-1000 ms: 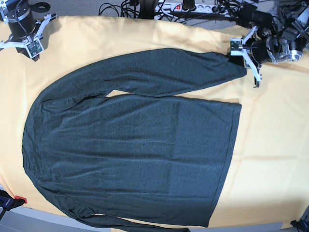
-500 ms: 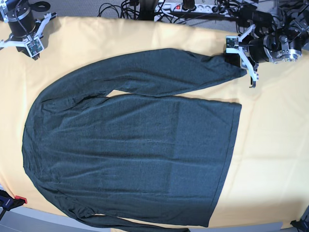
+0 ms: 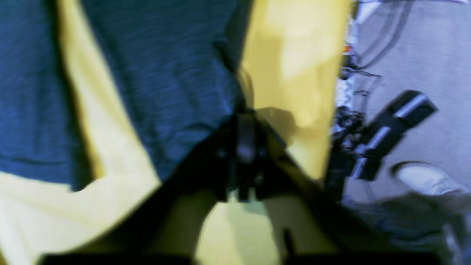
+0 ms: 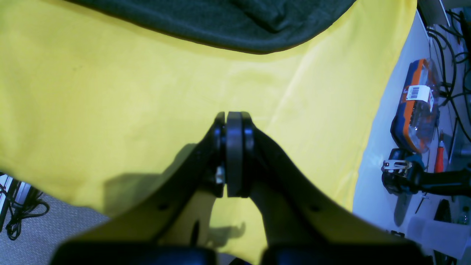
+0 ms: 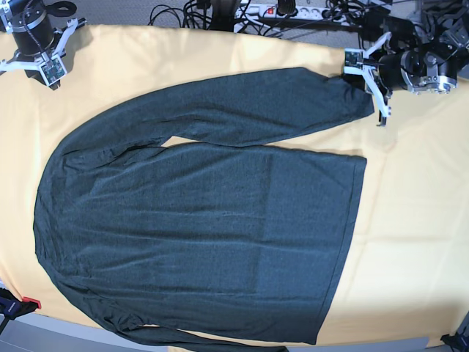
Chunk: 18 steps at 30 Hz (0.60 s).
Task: Fold the T-shirt properly
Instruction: 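Close the left gripper on the sleeve cuff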
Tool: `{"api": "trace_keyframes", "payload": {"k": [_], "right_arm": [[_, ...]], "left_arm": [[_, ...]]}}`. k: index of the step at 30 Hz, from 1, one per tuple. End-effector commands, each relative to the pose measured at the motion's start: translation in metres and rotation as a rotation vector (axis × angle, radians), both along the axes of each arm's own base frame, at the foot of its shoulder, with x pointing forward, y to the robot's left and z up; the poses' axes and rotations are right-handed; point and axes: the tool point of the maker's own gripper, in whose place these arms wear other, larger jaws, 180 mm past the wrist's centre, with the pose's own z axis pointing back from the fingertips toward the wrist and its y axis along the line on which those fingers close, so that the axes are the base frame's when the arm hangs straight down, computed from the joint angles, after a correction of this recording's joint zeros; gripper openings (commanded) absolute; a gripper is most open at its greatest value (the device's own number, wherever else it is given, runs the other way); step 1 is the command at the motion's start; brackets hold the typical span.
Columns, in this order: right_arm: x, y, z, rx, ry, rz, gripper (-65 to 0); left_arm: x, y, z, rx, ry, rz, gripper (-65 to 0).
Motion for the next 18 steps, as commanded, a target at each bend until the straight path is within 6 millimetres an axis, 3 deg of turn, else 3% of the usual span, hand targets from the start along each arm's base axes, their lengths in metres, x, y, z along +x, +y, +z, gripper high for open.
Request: {"api": "trace_keyframes", "payload": {"k": [1,3,8,10,14,18], "right_arm": [[0.003,0.000,0.007,-0.012,-0.021,0.012,-65.0],[0.003,0.000,0.007,-0.012,-0.021,0.012,-65.0],[0.003,0.000,0.007,-0.012,-0.021,0.011,-65.0],[0.003,0.000,0.007,-0.012,-0.022,0.012,-65.0],[0.003,0.000,0.007,-0.011,-0.023,0.012,-65.0],[0.003,0.000,0.007,-0.011,-0.023,0.012,-65.0]], "left_arm": [[0.004,0.000,0.006,-0.007,-0.013,-0.005,-46.1],[0.004,0.000,0.006,-0.014,-0.003,0.004,-34.3],[0.005,0.011,-0.004,-0.007,0.019,0.045,-34.3],[0.006,0.014,-0.007,-0.016,0.026,0.059,-40.5],[0.027,0.017,-0.003,-0.030,-0.070,0.129,-63.6],[0.040,0.012,0.008,-0.039,-0.128,0.129,-65.0]]}}
